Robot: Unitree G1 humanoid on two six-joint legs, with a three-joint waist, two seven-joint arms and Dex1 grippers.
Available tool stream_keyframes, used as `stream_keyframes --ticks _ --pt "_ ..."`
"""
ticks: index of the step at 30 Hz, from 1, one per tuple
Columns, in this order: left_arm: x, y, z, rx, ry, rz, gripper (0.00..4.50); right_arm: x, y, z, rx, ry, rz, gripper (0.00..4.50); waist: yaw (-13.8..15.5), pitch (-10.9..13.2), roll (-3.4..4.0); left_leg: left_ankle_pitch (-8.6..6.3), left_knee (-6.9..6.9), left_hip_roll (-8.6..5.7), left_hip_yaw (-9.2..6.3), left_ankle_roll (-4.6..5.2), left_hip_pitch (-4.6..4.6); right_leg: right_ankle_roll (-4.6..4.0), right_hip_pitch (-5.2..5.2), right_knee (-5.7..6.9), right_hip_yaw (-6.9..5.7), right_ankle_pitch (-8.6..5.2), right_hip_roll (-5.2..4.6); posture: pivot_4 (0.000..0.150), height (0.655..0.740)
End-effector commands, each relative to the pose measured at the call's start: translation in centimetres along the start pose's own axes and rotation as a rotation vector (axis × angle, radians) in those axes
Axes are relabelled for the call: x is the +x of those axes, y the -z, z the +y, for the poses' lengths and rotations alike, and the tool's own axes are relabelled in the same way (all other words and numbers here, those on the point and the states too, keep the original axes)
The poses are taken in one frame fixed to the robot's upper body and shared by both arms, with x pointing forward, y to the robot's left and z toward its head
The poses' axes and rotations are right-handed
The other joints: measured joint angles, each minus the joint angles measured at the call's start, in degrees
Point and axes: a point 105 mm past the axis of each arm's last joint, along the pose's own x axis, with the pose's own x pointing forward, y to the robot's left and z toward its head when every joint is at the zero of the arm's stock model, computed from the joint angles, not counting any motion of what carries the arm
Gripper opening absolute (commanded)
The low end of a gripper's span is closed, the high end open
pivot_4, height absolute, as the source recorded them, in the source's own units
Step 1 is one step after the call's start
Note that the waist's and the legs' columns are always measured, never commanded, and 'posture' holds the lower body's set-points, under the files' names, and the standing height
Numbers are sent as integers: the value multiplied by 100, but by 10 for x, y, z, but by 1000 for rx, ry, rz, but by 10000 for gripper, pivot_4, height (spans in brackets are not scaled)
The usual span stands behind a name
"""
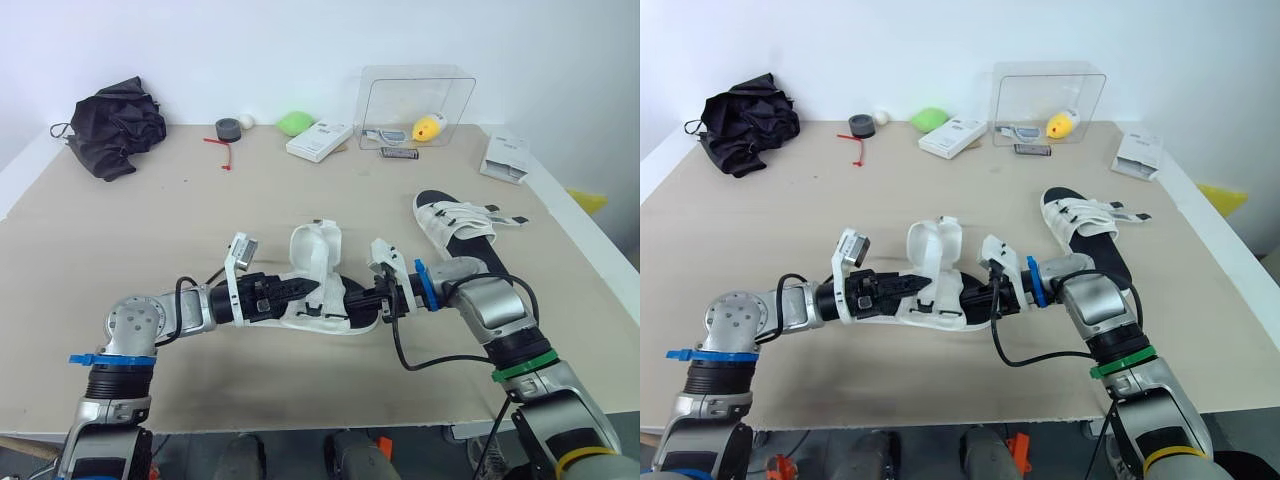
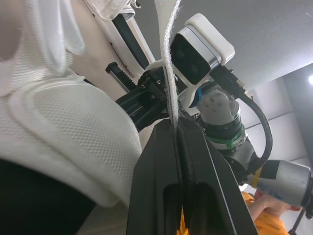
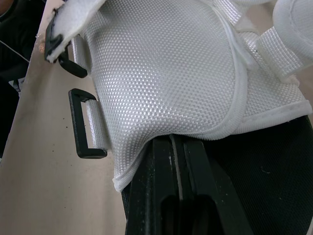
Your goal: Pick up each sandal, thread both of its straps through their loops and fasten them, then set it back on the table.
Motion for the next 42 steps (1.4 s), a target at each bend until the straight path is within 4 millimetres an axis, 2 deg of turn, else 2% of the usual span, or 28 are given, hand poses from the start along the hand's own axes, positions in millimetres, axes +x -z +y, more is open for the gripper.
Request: stream_keyframes --ticks 1,7,13,18,26,34,42 --pt "-6 -7 -2 29 2 -25 398 4 4 3 9 -14 9 0 0 0 0 0 0 0 0 0 0 0 0 0 0 0 0 1500 7400" --pt "-8 -12 -2 23 7 -44 398 6 4 4 12 -24 9 0 0 0 0 0 0 1 0 0 -1 0 -1 0 0 0 0 1500 7400" --pt "-10 -13 -2 29 4 -51 398 10 22 1 -31 5 115 0 -3 -1 -1 0 -1 3 1 0 2 0 0 0 0 0 1 1500 7400" --pt "-8 -13 -5 36 16 -51 398 9 19 0 -20 1 94 0 -4 -1 -1 0 -1 5 2 0 17 -3 12 0 0 1 2 1500 7400" --pt "-5 -7 -8 67 27 -28 398 9 19 0 -17 -2 92 0 -4 -1 -1 0 -2 5 4 0 18 -3 12 0 3 1 2 1500 7400" --pt "3 12 -19 135 66 29 398 10 17 1 -15 -6 81 0 -4 -1 -1 0 -6 6 9 -1 21 -5 11 -1 8 0 2 1500 7400" --pt "-6 18 -10 147 20 36 398 10 16 1 -17 -8 78 0 -4 -1 -2 0 -13 8 11 -1 26 -9 11 -2 9 -3 5 1500 7400"
